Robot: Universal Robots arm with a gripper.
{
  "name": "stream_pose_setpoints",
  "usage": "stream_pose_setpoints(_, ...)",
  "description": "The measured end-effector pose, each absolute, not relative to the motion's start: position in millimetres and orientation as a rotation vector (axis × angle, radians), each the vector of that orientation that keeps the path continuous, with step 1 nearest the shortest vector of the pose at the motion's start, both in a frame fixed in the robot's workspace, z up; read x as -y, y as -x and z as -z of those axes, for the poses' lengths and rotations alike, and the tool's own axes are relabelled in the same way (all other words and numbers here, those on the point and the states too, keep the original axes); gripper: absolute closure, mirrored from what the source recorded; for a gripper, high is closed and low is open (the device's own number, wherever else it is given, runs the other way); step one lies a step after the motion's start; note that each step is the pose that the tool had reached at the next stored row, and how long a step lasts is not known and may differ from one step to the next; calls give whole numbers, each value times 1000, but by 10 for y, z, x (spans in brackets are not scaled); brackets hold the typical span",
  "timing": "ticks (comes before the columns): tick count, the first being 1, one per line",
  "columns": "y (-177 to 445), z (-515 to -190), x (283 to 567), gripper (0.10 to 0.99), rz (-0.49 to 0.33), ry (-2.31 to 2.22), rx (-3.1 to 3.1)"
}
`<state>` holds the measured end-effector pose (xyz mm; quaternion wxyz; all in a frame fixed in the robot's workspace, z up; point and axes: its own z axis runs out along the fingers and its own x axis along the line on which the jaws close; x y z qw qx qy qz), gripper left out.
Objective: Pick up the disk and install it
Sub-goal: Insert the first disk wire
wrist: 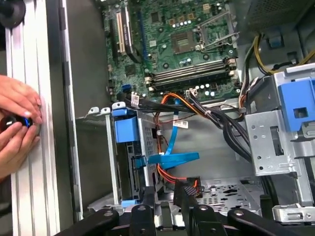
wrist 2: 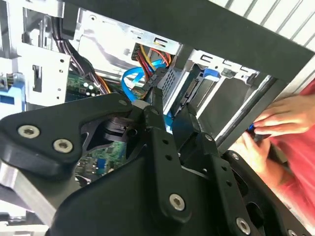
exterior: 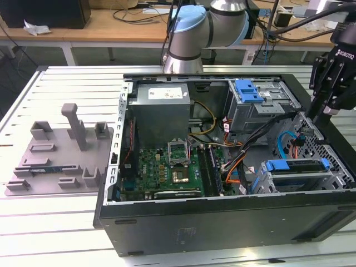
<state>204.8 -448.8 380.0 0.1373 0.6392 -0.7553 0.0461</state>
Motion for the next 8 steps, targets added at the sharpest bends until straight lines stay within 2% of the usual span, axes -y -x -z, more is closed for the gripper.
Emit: stream_pose_setpoints(8,-2076,-3791,4435,733,-254,-1766,2159)
